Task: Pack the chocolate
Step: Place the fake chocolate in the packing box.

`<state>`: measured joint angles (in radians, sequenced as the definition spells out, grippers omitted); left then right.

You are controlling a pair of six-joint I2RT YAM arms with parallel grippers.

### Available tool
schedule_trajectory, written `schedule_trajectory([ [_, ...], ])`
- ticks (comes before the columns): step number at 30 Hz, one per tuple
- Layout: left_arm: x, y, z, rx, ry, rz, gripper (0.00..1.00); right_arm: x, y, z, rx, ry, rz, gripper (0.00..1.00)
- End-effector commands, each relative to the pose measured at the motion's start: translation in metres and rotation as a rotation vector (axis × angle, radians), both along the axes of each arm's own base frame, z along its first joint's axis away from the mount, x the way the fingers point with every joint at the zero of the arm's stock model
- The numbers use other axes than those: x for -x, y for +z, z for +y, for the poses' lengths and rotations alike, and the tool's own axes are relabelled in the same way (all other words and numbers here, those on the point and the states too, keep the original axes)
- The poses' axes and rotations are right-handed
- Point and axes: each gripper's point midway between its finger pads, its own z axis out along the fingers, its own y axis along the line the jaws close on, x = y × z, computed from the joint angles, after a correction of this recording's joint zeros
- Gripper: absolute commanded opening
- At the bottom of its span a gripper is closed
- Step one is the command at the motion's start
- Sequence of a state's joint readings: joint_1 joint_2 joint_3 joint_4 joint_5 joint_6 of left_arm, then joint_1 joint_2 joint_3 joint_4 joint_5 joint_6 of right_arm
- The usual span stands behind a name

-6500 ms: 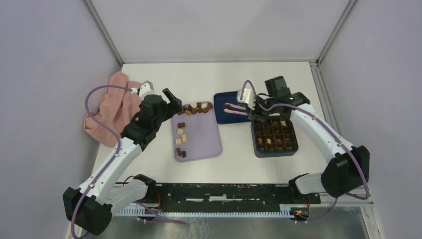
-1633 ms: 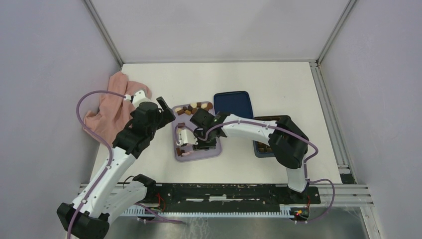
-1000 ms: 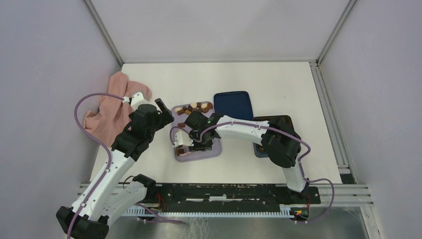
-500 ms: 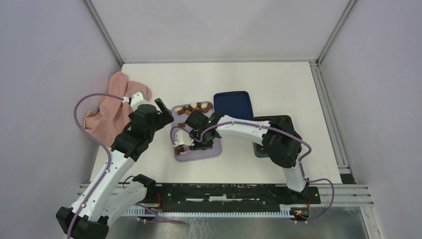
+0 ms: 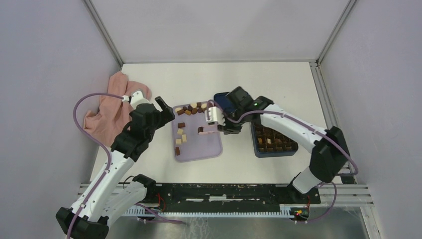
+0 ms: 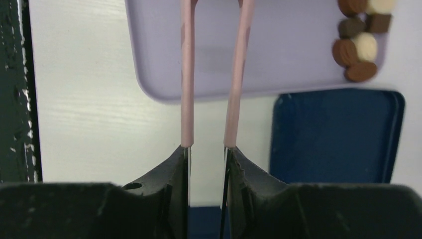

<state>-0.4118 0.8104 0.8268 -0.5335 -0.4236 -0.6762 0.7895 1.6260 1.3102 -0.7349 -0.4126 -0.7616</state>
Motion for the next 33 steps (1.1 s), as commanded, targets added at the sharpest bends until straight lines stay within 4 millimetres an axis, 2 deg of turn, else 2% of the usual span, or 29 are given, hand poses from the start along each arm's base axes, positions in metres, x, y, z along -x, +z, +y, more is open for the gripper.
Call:
schedule_trajectory([
  [1,-0.014,0.023,-0.016,0.096,-0.027,-0.097,0.96,-0.007,0.034,-0.051,-0.081,-0.015,-0.033,0.18],
  [5,-0.025,0.021,-0.033,0.136,-0.077,-0.103,0.98,-0.012,0.040,-0.114,-0.057,-0.122,-0.066,0.18],
  [9,-0.040,0.019,-0.052,0.160,-0.140,-0.091,1.00,-0.004,0.029,-0.174,-0.001,-0.234,-0.058,0.19],
  [12,-0.051,0.017,-0.068,0.168,-0.198,-0.076,1.00,0.005,0.024,-0.209,0.034,-0.311,-0.047,0.19],
  [16,-0.064,0.013,-0.083,0.171,-0.248,-0.049,1.00,0.020,0.013,-0.244,0.131,-0.347,-0.047,0.19],
  [19,-0.070,0.013,-0.091,0.172,-0.278,-0.047,1.00,0.029,0.006,-0.259,0.200,-0.336,-0.056,0.20],
  [24,-0.075,0.009,-0.094,0.158,-0.295,-0.031,1.00,0.045,-0.008,-0.270,0.275,-0.279,-0.041,0.21],
  [33,-0.065,0.003,-0.087,0.161,-0.273,-0.026,1.00,0.051,-0.026,-0.280,0.342,-0.246,0.000,0.24],
])
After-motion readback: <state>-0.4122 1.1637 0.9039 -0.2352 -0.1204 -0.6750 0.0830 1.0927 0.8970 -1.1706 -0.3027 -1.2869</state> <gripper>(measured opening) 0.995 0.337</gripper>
